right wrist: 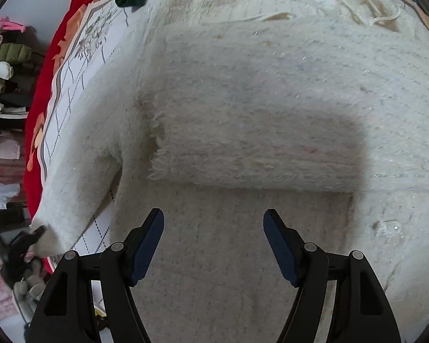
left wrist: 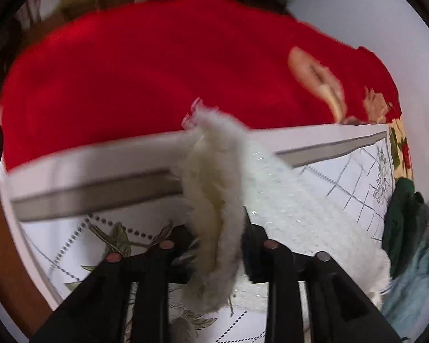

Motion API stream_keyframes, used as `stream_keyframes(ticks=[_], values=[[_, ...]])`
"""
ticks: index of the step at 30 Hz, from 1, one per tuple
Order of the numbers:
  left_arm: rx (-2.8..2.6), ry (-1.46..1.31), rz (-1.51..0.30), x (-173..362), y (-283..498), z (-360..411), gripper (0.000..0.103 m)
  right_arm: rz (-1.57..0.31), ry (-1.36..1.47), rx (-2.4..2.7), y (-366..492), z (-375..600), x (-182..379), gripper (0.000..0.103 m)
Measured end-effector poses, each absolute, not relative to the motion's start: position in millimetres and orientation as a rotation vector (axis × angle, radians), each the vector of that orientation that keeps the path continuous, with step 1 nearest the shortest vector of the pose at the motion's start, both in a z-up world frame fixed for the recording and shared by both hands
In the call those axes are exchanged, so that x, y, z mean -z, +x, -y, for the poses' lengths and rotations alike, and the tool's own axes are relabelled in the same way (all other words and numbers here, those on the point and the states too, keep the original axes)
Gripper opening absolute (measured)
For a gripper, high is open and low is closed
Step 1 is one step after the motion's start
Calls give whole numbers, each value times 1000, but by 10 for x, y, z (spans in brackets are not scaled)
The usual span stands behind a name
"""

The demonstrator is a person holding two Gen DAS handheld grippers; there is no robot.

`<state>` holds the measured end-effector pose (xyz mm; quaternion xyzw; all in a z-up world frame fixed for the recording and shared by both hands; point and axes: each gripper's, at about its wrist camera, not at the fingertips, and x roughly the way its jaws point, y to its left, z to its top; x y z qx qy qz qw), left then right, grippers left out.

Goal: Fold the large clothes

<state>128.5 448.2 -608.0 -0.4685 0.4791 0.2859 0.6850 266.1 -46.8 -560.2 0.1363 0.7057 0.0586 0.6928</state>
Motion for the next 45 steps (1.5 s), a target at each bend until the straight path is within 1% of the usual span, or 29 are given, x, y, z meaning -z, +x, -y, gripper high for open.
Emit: stream_keyframes(ticks=[1, 2, 3, 4, 5, 7, 11, 13, 16, 17, 18, 19, 20, 22, 26, 29, 31, 32, 33, 34, 37, 39, 41, 45], values=[[-619, -1075, -1047, 6032, 1207, -4443, 35, -1581, 309, -133, 2672, 444, 5616, 74], [-598, -1093, -1032, 6011, 1132, -4431, 52, -1583, 314, -134, 2671, 452, 5616, 74], [-577, -1118, -1019, 5977, 1068, -4414, 62, -1586, 318, -135, 2654, 447, 5627, 74], [-567, -1163, -995, 5918, 989, -4391, 80, -1589, 320, -136, 2641, 456, 5630, 74], [-567, -1199, -972, 5880, 922, -4320, 82, -1594, 325, -139, 2622, 457, 5644, 74], [-554, -1262, -953, 5830, 772, -4163, 82, -1603, 329, -144, 2628, 427, 5682, 74], [-574, -1322, -968, 6028, 794, -3970, 82, -1616, 317, -143, 2612, 361, 5766, 74], [-640, -1276, -944, 6073, 967, -3951, 83, -1617, 316, -134, 2609, 335, 5787, 74], [-728, -1124, -963, 6020, 1274, -4001, 83, -1603, 316, -106, 2622, 340, 5766, 74], [-744, -1074, -954, 5972, 1386, -4010, 80, -1600, 318, -104, 2628, 352, 5754, 74], [-756, -1026, -949, 5921, 1481, -4017, 71, -1593, 319, -96, 2642, 362, 5735, 74], [-774, -968, -945, 5861, 1564, -4037, 41, -1586, 322, -91, 2651, 378, 5716, 74], [-779, -925, -946, 5813, 1636, -4060, 22, -1582, 323, -88, 2664, 394, 5697, 74], [-761, -867, -934, 5714, 1710, -4118, 13, -1567, 314, -65, 2699, 427, 5643, 74], [-730, -747, -895, 5355, 1811, -4126, 11, -1443, 210, 15, 2786, 469, 5373, 74], [-697, -623, -855, 5026, 1910, -3967, 11, -1386, 176, 94, 2943, 508, 5322, 72], [-675, -534, -840, 4812, 2054, -3801, 10, -1404, 219, 75, 3068, 514, 5477, 51], [-661, -506, -832, 4729, 2154, -3714, 10, -1471, 233, 44, 3179, 478, 5700, 48], [-647, -474, -828, 4646, 2247, -3612, 10, -1504, 234, 34, 3254, 457, 5824, 48], [-626, -433, -824, 4533, 2329, -3474, 10, -1495, 235, 22, 3313, 478, 5840, 48], [-548, -345, -805, 4230, 2552, -3023, 10, -1497, 348, -61, 3414, 667, 5744, 47], [-488, -302, -797, 4058, 2644, -2674, 10, -1492, 455, -88, 3382, 976, 5612, 48], [-400, -258, -797, 3904, 2764, -2147, 10, -1479, 519, -79, 3287, 1335, 5473, 48], [-197, -234, -839, 3823, 2993, -1018, 10, -1448, 602, 12, 2954, 2359, 5210, 48]])
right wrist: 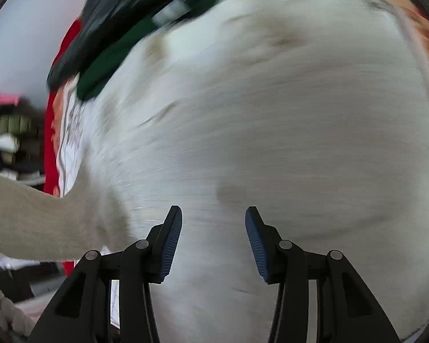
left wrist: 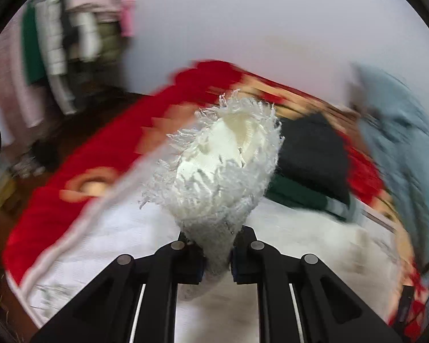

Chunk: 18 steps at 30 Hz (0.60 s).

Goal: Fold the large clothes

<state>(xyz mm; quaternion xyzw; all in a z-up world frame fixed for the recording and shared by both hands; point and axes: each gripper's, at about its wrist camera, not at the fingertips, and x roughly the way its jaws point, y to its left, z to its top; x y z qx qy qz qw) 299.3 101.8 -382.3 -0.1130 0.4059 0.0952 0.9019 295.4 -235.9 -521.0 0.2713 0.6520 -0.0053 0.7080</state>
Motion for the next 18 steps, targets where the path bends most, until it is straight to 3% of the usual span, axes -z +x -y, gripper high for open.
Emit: stream_keyframes(ticks=[6, 13, 16, 17, 18], values=[[145, -163, -1021, 4189, 3160, 984, 10, -1396, 645, 178, 2469, 3701, 5124, 48], [283, 24, -1193, 4903, 3179, 2188, 11, -1352, 779, 182, 2189, 4600, 5306, 48], [279, 59, -1228, 5085, 3196, 2324, 24, -1350, 819, 166, 2138, 4747, 5367, 50], [285, 60, -1241, 5123, 3226, 2346, 38, -1357, 833, 156, 2127, 4814, 5392, 54], [310, 48, -1255, 5154, 3255, 2345, 51, -1364, 841, 154, 2122, 4825, 5408, 65]])
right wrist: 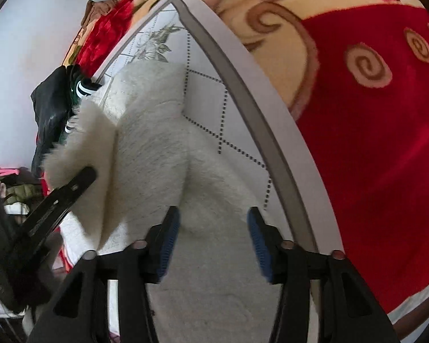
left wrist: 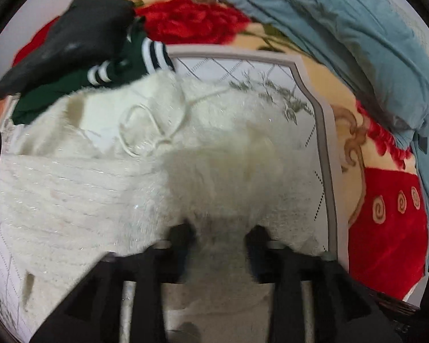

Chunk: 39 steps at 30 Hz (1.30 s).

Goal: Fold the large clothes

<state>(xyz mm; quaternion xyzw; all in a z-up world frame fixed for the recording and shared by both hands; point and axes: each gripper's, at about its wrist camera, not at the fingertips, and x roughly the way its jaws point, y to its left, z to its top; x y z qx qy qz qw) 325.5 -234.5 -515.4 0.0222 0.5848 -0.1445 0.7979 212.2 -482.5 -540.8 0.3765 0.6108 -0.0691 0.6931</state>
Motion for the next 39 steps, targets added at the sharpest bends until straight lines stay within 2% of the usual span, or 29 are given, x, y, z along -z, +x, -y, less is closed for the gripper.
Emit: stream_keyframes(ticks=[1, 2, 6, 10, 14, 19, 23, 26, 27, 31, 35, 39], values=[[323, 41, -1259, 5147, 3278, 2331, 82, -1370, 850, 155, 2132, 4755, 5428, 73], [327, 37, -1252, 5139, 3293, 2308, 94, -1369, 864, 152, 2127, 4799, 5435, 74], [284, 64, -1210, 5039, 3285, 2002, 94, -1364, 859, 164, 2106, 4781, 5433, 77], [111, 114, -1180, 4970, 3268, 1318, 94, -1369, 818, 158, 2263, 4803, 5359, 78], [-72, 125, -1191, 5020, 3301, 508, 94, -1387, 745, 108, 2518, 4677, 5302, 78], [-236, 169, -1224, 5210, 3267, -38, 94, -1437, 608, 110, 2684, 4440, 5316, 78], [-321, 177, -1263, 5401, 3175, -179, 94, -1573, 366, 227, 2748, 4277, 5545, 78], [-335, 182, -1273, 5383, 3052, -175, 94, -1668, 291, 234, 2743, 4198, 5768, 74], [-332, 193, -1282, 5367, 2993, -162, 94, -1692, 286, 253, 2715, 4184, 5770, 72], [-303, 196, -1351, 5257, 2583, -179, 94, -1689, 400, 104, 2426, 3917, 5490, 72], [-234, 185, -1449, 5272, 2074, -134, 94, -1764, 511, -110, 1928, 3271, 5387, 72], [-183, 227, -1563, 5529, 1583, -42, 94, -1856, 362, -323, 1511, 2349, 5554, 72]])
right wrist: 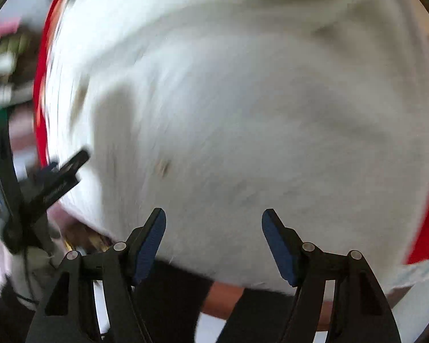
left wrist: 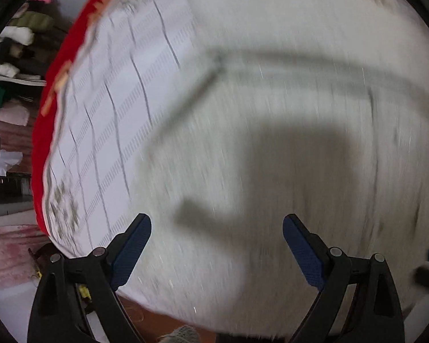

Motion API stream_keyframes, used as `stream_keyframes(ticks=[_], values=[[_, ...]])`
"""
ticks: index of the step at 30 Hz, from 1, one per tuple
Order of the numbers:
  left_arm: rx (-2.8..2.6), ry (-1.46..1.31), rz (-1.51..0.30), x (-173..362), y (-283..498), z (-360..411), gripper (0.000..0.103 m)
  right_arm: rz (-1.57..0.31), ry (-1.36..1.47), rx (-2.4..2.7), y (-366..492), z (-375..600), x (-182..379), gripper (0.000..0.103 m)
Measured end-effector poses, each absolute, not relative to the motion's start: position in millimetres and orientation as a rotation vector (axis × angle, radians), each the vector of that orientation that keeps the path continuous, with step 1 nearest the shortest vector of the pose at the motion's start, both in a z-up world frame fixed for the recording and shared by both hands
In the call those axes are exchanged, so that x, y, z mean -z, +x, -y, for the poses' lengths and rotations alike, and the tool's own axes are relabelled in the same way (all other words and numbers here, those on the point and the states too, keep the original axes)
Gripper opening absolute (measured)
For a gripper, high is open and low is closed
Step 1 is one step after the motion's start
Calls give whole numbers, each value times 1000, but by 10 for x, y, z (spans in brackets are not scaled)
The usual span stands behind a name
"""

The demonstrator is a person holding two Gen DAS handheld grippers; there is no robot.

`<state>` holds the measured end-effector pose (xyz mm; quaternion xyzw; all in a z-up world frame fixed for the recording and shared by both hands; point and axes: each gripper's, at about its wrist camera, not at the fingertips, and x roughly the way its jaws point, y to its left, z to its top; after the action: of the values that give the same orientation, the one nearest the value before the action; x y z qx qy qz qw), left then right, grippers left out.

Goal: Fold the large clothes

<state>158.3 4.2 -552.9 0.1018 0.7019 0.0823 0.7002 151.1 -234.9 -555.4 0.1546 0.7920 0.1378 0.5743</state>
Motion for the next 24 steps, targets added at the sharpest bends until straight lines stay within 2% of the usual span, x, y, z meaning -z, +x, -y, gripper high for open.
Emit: stream_keyframes(ticks=[3, 5, 6, 7, 8, 14, 17, 18, 19, 22, 24], values=[[-184, 234, -1606, 5709, 1447, -84, 94, -1866, 181, -409, 1349, 1802, 5726, 71], [-179, 209, -1616, 5779, 1430, -170, 95, -1807, -3, -386, 1258, 1566, 5802, 52], [-181, 194, -1620, 5807, 1434, -213, 96, -1777, -37, -339, 1239, 1512, 5844, 38], [-180, 180, -1623, 5814, 1436, -236, 96, -1774, -14, -327, 1243, 1510, 5853, 18], [-183, 169, -1625, 5807, 1443, -267, 96, -1792, 44, -341, 1240, 1497, 5860, 12], [-186, 149, -1605, 5442, 1468, -365, 96, -1899, 103, -441, 1104, 1448, 5795, 10], [-158, 144, -1512, 5090, 1747, -308, 96, -1950, 299, -420, 1378, 1749, 5693, 15], [-153, 158, -1446, 4937, 1952, -266, 96, -1930, 366, -395, 1562, 1928, 5567, 22], [-154, 169, -1397, 4849, 2115, -218, 96, -1901, 391, -377, 1696, 2019, 5474, 33], [-179, 196, -1257, 4672, 2731, -133, 96, -1712, 469, -336, 2303, 2405, 4997, 52], [-203, 208, -1186, 4702, 3123, -11, 97, -1600, 522, -341, 2763, 2589, 4785, 55]])
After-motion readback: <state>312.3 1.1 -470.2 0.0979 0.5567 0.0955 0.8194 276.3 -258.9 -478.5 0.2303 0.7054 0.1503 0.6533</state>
